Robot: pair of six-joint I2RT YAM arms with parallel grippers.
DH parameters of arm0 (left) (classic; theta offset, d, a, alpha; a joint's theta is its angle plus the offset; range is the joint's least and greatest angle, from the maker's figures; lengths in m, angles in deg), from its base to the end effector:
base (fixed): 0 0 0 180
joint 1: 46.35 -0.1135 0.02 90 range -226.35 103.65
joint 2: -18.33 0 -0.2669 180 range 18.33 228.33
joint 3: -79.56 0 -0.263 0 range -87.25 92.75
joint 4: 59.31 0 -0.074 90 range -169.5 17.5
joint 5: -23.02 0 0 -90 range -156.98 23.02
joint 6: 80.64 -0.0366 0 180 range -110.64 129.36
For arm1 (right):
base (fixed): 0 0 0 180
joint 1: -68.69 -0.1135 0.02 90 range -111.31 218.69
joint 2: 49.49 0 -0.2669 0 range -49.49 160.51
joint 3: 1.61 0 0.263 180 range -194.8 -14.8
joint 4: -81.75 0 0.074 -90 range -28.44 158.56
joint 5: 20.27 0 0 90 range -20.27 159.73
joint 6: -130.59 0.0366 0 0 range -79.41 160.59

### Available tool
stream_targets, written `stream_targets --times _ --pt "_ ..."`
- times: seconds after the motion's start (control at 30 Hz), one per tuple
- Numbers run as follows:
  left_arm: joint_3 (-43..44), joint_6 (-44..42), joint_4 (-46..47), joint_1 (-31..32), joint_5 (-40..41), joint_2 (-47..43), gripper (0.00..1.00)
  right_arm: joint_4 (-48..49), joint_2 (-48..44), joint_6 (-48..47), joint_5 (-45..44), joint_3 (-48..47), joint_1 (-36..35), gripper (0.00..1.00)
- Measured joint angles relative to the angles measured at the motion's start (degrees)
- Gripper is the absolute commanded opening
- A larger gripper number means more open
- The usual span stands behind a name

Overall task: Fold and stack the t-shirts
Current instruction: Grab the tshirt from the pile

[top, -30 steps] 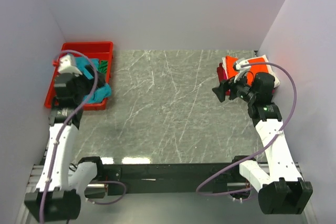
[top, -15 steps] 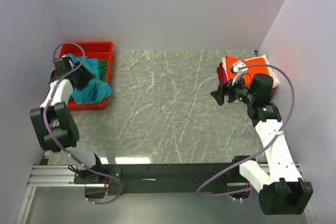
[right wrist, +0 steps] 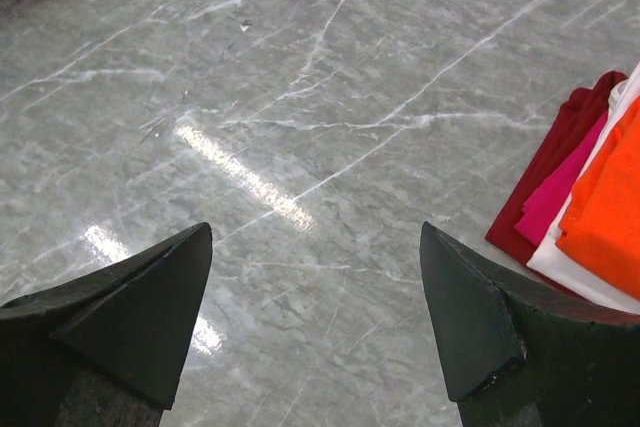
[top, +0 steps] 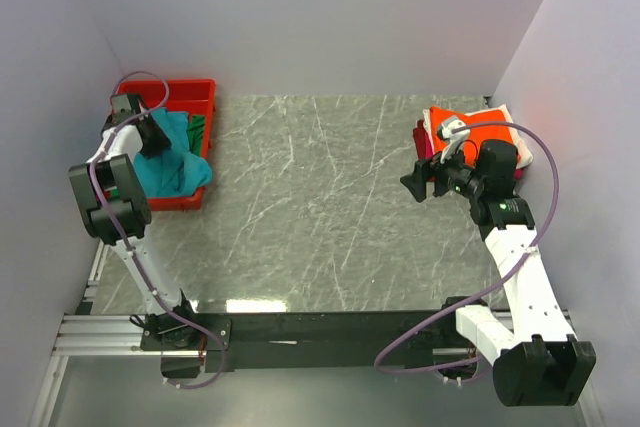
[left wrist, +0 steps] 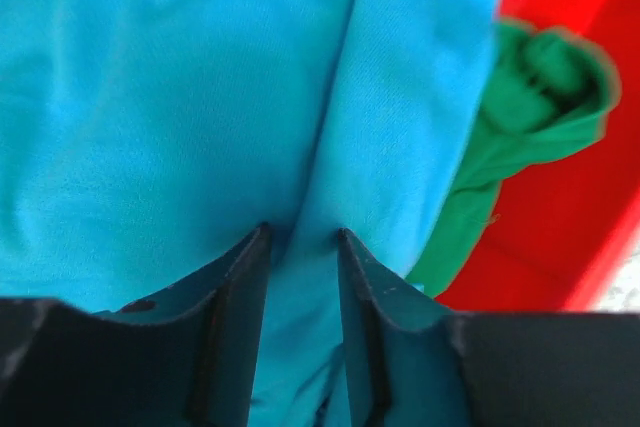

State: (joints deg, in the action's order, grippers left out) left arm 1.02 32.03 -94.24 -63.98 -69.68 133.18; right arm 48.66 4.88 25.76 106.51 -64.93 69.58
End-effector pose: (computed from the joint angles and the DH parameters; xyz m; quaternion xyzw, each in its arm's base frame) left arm 0.4404 0.1381 0.2122 -0.3140 0.8800 -0.0376 0.3543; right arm 0.2189 0.0185 0.3291 -0.2669 0.7698 0.1918 0.5472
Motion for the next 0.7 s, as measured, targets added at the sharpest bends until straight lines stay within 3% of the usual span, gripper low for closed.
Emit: stream_targets --times 0.17,0.27,0.5,0.7 --pt "0.4 -1.7 -1.9 0.2 -1.0 1.4 0.28 -0.3 0.1 0.2 0.0 0.0 0.0 0.91" --pt "1.8 -2.2 -2.9 0.3 -1.9 1.6 0.01 -0.3 0.1 0.2 0.0 0.0 0.0 0.91" --pt "2.1 -2.1 -3.0 0.5 -4.2 0.4 0.0 -0.3 0.1 0.3 0.0 0.0 0.0 0.91" --pt "4.0 -0.2 -2.9 0.7 -7.8 -10.8 0.01 -0.3 0.1 0.5 0.1 0.0 0.0 0.91"
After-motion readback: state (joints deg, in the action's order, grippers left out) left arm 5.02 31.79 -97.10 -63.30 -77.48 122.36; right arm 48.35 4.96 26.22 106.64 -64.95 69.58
